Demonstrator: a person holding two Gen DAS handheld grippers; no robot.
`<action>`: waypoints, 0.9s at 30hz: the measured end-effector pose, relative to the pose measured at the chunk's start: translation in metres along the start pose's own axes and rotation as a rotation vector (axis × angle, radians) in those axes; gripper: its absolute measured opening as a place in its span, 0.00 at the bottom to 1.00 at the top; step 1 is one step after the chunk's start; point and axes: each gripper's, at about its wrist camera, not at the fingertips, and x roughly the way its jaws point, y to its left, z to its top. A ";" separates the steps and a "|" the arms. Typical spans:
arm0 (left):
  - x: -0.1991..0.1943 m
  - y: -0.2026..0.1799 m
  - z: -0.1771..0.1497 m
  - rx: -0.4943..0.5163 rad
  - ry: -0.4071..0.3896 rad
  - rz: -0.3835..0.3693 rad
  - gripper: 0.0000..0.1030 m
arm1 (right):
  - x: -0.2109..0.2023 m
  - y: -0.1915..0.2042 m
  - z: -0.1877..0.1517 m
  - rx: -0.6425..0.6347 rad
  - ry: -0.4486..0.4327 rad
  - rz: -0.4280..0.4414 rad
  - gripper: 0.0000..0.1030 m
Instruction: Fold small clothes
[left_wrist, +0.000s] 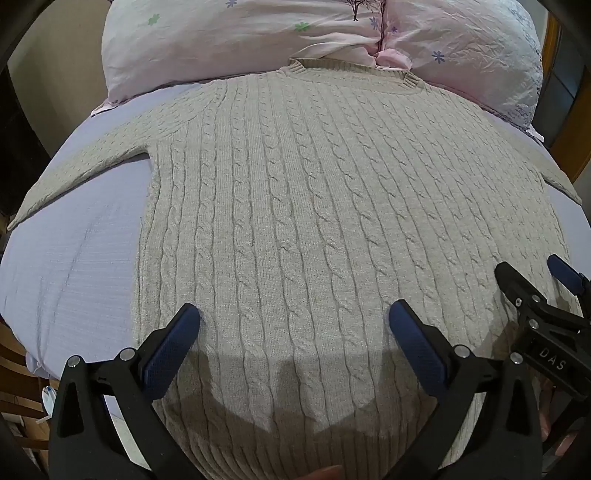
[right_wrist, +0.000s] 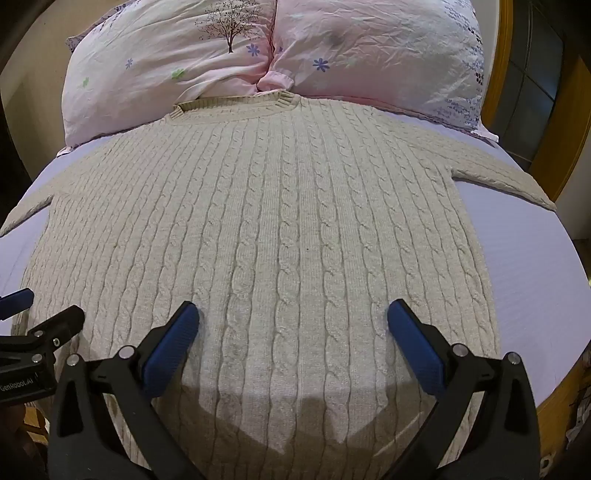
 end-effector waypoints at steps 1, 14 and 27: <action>0.000 0.000 0.000 0.000 0.000 0.000 0.99 | 0.000 0.000 0.000 0.000 0.000 0.000 0.98; 0.000 0.000 0.000 0.000 -0.001 0.000 0.99 | 0.000 0.000 0.000 0.000 0.002 0.000 0.98; 0.000 0.000 0.000 -0.001 -0.001 0.000 0.99 | 0.000 0.000 0.000 -0.001 0.005 0.000 0.98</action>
